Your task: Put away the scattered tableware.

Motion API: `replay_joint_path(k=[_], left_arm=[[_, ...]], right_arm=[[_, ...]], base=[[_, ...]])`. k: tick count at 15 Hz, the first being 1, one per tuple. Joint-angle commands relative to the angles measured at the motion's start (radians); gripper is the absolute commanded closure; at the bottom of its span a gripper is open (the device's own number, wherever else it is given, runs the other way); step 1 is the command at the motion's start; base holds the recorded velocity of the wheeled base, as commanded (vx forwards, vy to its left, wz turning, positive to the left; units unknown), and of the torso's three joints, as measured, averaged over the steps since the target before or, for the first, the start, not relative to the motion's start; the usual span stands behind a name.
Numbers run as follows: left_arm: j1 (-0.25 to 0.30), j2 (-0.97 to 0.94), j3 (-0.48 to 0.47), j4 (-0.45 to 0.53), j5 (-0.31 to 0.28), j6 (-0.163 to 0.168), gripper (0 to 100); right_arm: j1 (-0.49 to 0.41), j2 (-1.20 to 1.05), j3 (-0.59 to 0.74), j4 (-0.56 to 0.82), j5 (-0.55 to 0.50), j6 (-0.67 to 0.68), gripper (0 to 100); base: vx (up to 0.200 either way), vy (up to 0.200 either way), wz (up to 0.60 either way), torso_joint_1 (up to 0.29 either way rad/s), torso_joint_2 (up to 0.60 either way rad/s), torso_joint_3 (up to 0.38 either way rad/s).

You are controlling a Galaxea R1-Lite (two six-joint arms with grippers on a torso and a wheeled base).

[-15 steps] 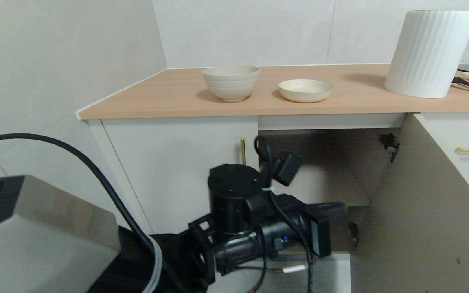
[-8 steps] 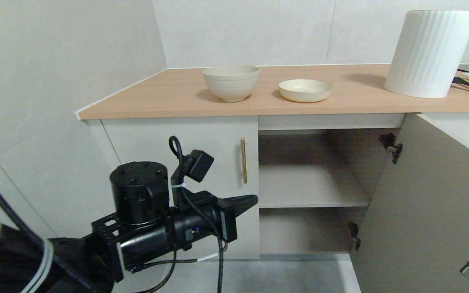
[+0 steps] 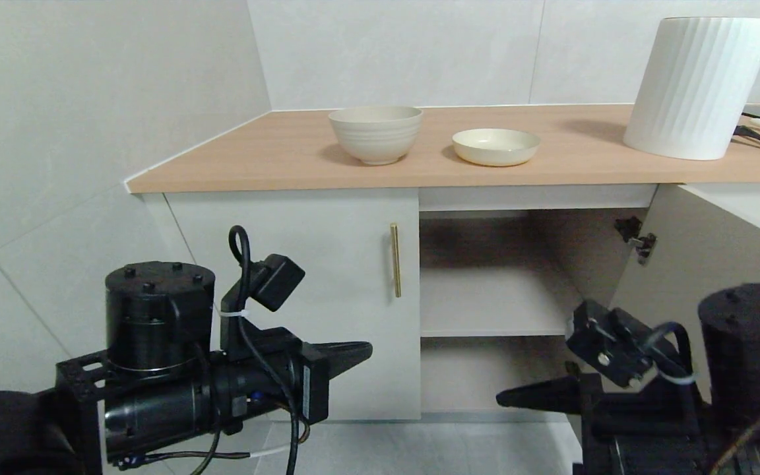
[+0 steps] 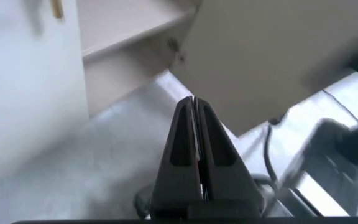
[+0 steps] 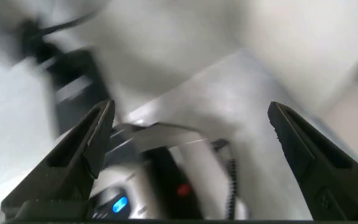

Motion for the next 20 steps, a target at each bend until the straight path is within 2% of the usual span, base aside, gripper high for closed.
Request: replay_joint_path(k=[1, 2, 3, 5, 7, 11, 12, 19, 20], left_arm=[[0.020, -0.097, -0.062, 0.085, 0.001, 0.000, 100], [0.032, -0.139, -0.091, 0.160, 0.001, 0.000, 100], [0.037, -0.168, -0.114, 0.211, 0.001, 0.000, 100], [0.048, -0.191, -0.120, 0.232, 0.001, 0.000, 100], [0.049, -0.185, -0.120, 0.231, 0.004, -0.003, 100], [0.060, -0.192, -0.120, 0.228, 0.008, -0.002, 100], [0.081, -0.200, -0.120, 0.228, 0.010, -0.002, 100], [0.097, -0.202, -0.126, 0.228, 0.008, -0.002, 100], [0.097, -0.202, -0.126, 0.228, 0.007, -0.002, 100]], right_arm=[[-0.087, 0.085, -0.133, 0.094, -0.027, 0.001, 0], [-0.112, 0.094, -0.192, 0.149, -0.103, 0.004, 0], [-0.115, 0.091, -0.192, 0.155, -0.170, 0.009, 0], [-0.112, 0.071, -0.185, 0.158, -0.303, 0.010, 0], [-0.112, 0.058, -0.185, 0.158, -0.366, 0.012, 0], [-0.112, 0.059, -0.185, 0.157, -0.379, 0.012, 0], [-0.112, 0.058, -0.186, 0.158, -0.380, 0.012, 0], [-0.107, 0.044, -0.169, 0.151, -0.369, 0.049, 0], [-0.107, 0.033, -0.168, 0.151, -0.360, 0.053, 0]], base=[[0.000, 0.000, 0.00, 0.000, 0.00, 0.000], [0.000, 0.000, 0.00, 0.000, 0.00, 0.000], [0.000, 0.000, 0.00, 0.000, 0.00, 0.000], [0.000, 0.000, 0.00, 0.000, 0.00, 0.000], [0.000, 0.000, 0.00, 0.000, 0.00, 0.000], [0.000, 0.000, 0.00, 0.000, 0.00, 0.000], [0.000, 0.000, 0.00, 0.000, 0.00, 0.000], [0.200, 0.000, 0.00, 0.003, 0.00, 0.000], [0.000, 0.000, 0.00, 0.000, 0.00, 0.000]])
